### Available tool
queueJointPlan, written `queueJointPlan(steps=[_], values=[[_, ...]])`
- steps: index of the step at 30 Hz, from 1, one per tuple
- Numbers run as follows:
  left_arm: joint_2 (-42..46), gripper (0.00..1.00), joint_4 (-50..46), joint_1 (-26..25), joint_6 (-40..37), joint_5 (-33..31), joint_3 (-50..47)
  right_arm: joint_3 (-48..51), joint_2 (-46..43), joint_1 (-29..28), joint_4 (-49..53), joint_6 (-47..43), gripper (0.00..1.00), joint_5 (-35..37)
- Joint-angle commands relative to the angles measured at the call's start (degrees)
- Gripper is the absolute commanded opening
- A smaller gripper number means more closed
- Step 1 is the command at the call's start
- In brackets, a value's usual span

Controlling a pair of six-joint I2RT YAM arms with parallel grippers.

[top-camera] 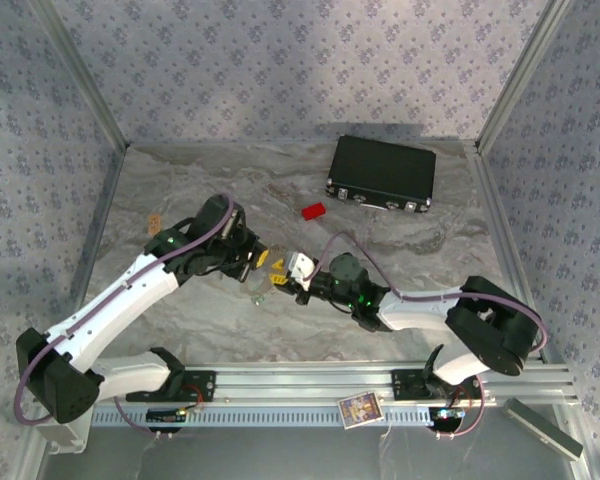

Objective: Put the keys on the keyring

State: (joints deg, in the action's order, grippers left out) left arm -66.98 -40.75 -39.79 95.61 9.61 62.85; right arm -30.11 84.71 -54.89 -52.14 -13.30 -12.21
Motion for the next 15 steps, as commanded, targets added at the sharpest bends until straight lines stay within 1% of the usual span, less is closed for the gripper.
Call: queueJointPlan(steps=[1,6,11,15], values=[[0.2,0.0,-2.0,-0.9,10.3,3.7,2.0,1.4,2.1,-0.6,-5.5,-1.3,0.22,2.5],[-0.7,0.0,-4.5,-2.3,14.2,6.5,3.3,1.6,3.4,-1.8,-8.5,-2.9,0.26,4.1],[-1.4,0.0,-6.7,-4.3,15.8,7.2,4.9,3.7,4.0,-2.0,-12.8,-2.8,0.28,6.3],[-0.9,0.0,-7.4,-4.6,16.7,7.1,4.4,6.2,3.9,-1.3,-16.1,-2.3,0.31,3.1]])
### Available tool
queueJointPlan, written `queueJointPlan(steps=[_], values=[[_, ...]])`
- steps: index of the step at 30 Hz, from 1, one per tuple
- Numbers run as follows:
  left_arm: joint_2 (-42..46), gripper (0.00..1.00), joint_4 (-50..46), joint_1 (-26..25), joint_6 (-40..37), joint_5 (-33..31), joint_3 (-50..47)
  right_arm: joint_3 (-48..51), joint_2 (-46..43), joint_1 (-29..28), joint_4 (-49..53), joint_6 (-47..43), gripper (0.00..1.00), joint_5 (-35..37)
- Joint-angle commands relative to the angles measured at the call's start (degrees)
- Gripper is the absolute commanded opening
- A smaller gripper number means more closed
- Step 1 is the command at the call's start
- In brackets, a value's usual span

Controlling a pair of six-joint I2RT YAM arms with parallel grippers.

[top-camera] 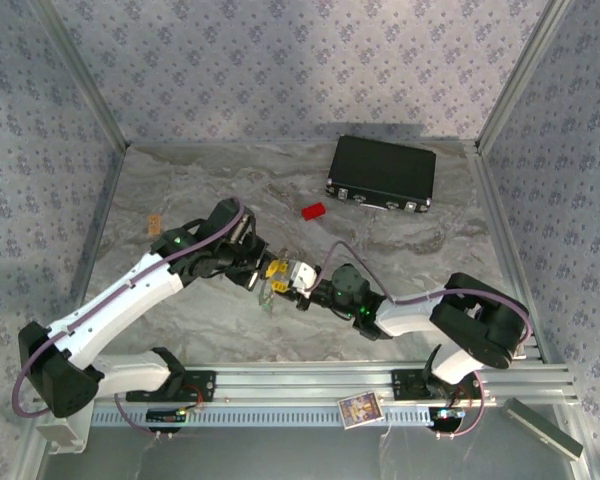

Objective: Put the keys on the keyring

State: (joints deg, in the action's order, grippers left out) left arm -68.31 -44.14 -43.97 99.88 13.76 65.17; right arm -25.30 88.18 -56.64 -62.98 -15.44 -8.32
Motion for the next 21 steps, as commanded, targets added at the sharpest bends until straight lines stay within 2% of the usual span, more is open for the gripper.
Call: queueJointPlan(steps=[1,10,21], values=[[0.5,0.0,-4.0,-0.4,12.6,2.9,1.9,2.0,0.0,0.6,-5.5,-0.2,0.31,-1.7],[0.5,0.0,-3.7,-0.5,12.9,3.3,1.9,5.2,-5.5,0.9,-4.9,-1.2,0.29,-2.5],[0.0,0.0,-2.4,-0.7,12.4,3.8,1.7,3.5,-5.5,0.6,-7.8,-1.7,0.32,-0.9]])
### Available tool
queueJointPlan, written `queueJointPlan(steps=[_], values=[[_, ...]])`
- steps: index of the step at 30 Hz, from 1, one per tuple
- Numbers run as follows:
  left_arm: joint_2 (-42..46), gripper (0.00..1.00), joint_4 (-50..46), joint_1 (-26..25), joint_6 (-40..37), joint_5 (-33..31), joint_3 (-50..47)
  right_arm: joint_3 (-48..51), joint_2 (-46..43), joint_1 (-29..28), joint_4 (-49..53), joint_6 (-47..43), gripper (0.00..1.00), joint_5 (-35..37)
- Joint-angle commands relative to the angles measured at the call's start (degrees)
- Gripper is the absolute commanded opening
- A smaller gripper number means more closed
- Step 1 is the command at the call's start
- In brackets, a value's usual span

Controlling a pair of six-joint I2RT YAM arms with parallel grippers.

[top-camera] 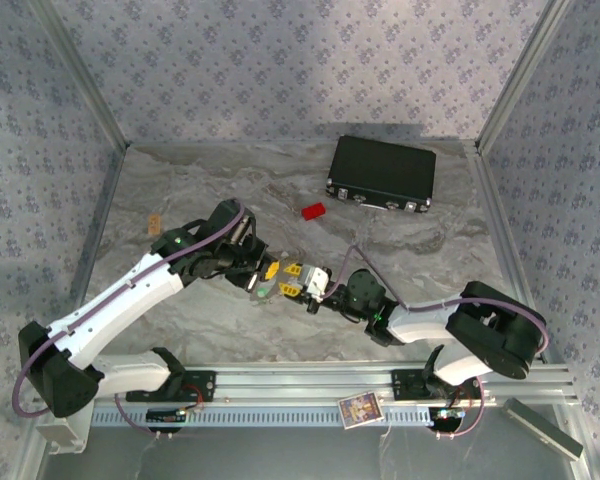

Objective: Put the keys on the keyring

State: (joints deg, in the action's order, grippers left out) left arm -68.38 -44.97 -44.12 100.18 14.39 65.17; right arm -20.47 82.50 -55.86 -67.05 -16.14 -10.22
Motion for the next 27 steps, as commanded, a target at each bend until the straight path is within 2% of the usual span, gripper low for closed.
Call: queueJointPlan(steps=[1,14,17,24,25,26,27], values=[[-0.1,0.0,-1.5,-0.6,12.1,3.3,1.6,-1.5,0.4,-0.1,-4.0,-1.0,0.32,0.9],[-0.2,0.0,-1.2,-1.0,12.1,3.9,1.6,-4.5,3.5,-0.6,-6.6,-0.9,0.27,0.9],[-0.2,0.0,-1.1,-1.1,12.1,4.1,1.5,-5.1,4.2,-0.7,-7.0,-0.9,0.22,1.0],[0.0,0.0,-0.6,-1.3,12.0,4.1,1.3,-5.6,5.0,-0.8,-7.4,-1.0,0.0,1.8],[0.3,0.0,-0.1,-1.3,11.6,3.7,1.1,-5.6,5.0,-0.8,-7.4,-1.0,0.0,1.9],[0.5,0.04,0.6,-1.4,11.1,3.1,0.8,-5.6,4.9,-0.8,-7.3,-0.9,0.0,2.0],[1.1,0.18,1.4,-1.4,10.6,2.1,0.3,-5.6,4.8,-0.8,-7.2,-0.9,0.0,2.0]])
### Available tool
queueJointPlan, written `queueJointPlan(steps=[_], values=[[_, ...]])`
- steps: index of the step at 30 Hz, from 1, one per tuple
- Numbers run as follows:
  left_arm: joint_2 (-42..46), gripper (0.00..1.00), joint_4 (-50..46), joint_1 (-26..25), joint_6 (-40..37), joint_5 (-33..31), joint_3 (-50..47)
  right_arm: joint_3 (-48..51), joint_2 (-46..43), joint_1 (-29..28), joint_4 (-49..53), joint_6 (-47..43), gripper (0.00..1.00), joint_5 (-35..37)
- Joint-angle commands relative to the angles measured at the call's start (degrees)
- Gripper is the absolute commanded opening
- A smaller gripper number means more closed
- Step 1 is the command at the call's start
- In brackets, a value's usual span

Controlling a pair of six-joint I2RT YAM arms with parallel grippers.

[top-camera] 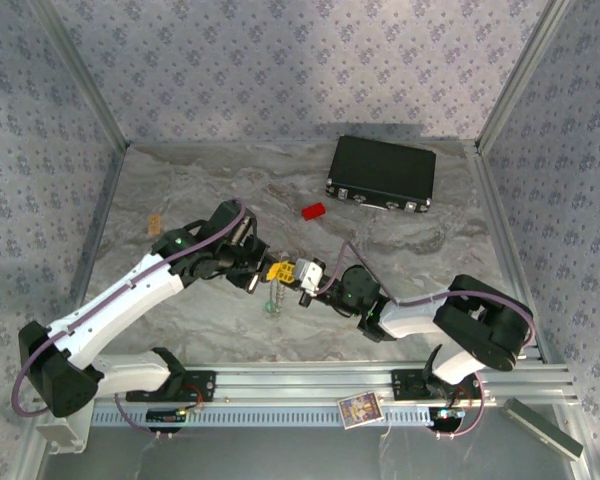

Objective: Put the keys on the keyring

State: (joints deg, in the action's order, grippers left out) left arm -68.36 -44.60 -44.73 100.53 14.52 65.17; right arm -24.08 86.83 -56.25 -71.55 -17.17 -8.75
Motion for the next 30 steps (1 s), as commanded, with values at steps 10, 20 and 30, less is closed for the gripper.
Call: queueJointPlan(steps=[10,20,30], values=[[14.7,0.98,8.5,-0.1,-16.1,-27.1,-4.6,-2.6,-2.8,0.2,6.6,1.1,0.0,-1.0],[25.1,0.99,30.7,3.7,-83.2,-33.8,-19.2,-6.7,-8.8,1.8,26.3,1.2,0.0,-7.0],[29.7,0.75,33.9,3.7,-123.6,-17.0,-29.1,-13.6,-14.7,4.2,47.6,-2.9,0.0,-14.7]])
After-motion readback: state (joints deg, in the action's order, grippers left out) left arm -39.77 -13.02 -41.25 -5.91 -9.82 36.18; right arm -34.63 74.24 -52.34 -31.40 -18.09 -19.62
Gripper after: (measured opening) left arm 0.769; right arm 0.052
